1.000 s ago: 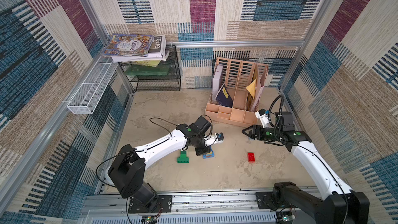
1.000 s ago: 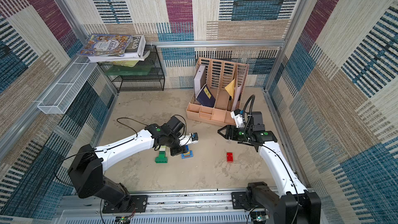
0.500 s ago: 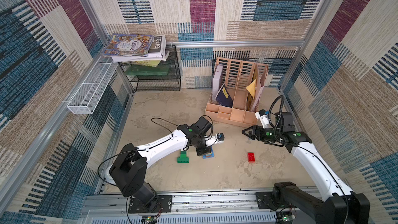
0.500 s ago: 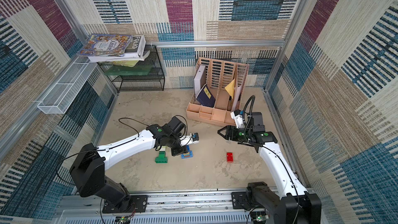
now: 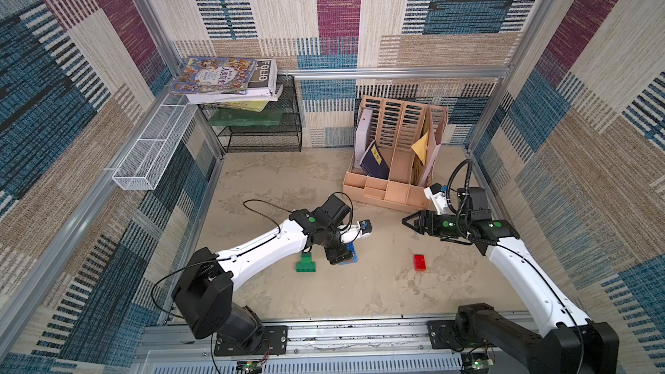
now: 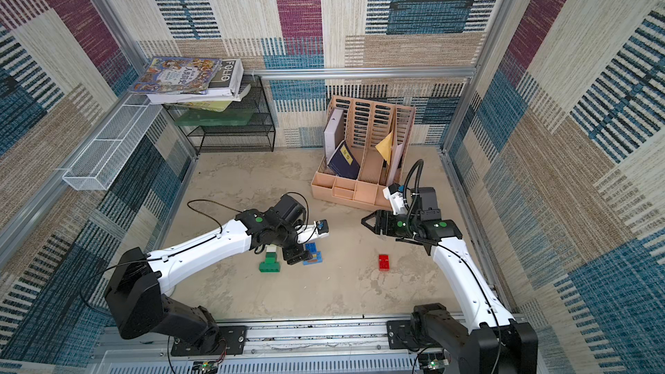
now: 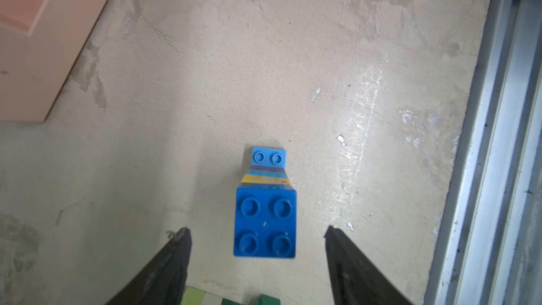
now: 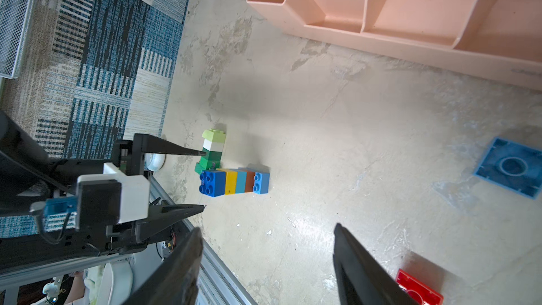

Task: Assemble the number 1 with lego
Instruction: Assemble the lego brick with the lego brick.

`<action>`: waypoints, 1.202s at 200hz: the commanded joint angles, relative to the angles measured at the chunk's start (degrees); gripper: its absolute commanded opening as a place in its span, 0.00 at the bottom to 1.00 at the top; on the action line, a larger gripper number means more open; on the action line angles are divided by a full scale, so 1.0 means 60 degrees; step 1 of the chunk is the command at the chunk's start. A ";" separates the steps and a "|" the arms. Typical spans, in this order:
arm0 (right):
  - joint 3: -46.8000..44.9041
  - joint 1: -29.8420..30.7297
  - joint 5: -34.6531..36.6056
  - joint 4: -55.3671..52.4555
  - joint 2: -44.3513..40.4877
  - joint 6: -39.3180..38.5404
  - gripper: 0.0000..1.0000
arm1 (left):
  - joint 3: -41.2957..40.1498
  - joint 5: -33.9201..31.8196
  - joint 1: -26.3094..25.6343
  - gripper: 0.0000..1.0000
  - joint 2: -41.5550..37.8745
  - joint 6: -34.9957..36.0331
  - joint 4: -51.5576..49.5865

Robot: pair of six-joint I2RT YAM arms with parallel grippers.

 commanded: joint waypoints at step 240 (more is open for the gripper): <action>0.3000 0.6042 0.3007 -0.0135 0.5204 0.0053 0.47 | -0.3962 -0.2545 0.0707 0.71 -0.4003 -1.0406 0.3108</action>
